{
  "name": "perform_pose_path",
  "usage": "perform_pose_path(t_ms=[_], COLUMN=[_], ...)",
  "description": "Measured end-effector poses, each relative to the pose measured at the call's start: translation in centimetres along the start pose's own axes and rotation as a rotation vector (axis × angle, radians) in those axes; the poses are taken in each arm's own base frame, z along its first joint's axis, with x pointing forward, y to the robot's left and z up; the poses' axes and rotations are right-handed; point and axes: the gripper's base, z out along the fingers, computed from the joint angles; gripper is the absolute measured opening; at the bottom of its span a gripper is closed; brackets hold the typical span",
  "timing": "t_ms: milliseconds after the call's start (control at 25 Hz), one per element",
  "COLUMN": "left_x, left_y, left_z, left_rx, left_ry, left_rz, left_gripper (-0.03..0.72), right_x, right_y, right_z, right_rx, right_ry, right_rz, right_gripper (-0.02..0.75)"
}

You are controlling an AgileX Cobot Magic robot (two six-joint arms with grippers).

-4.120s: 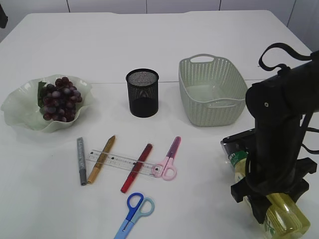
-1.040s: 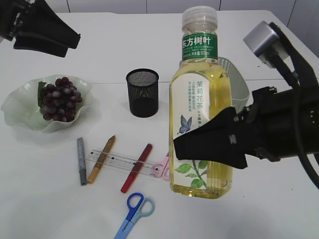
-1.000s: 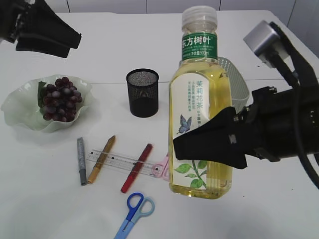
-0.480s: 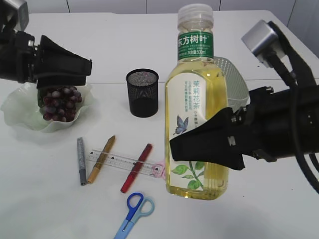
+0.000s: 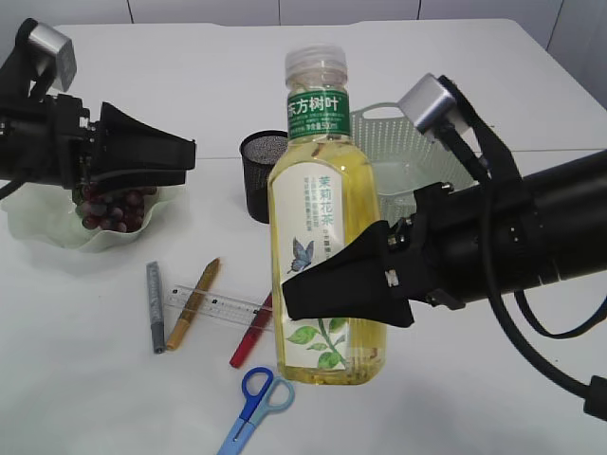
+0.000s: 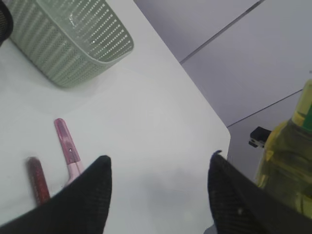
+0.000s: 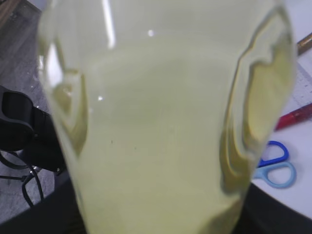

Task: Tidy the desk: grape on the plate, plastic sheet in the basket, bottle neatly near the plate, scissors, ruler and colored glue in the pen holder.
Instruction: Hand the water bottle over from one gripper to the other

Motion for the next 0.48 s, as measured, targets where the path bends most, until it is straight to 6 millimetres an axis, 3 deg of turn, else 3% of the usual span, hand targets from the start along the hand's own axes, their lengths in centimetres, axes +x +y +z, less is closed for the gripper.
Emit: perform_pose_path(t_ms=[320,480], left_x=[0.6,0.6], left_y=[-2.4,-3.0], left_z=[3.3,4.0], left_rx=[0.091,0.115], left_ry=[0.031,0.024], left_rz=[-0.009,-0.021], left_gripper=[0.461,0.516], right_x=[-0.5,-0.5], right_y=[0.1,0.0], right_z=[0.7,0.8], right_rx=[-0.092,-0.105], right_ry=[0.009,0.013], right_rz=[-0.021,-0.028], right_gripper=[0.417,0.417])
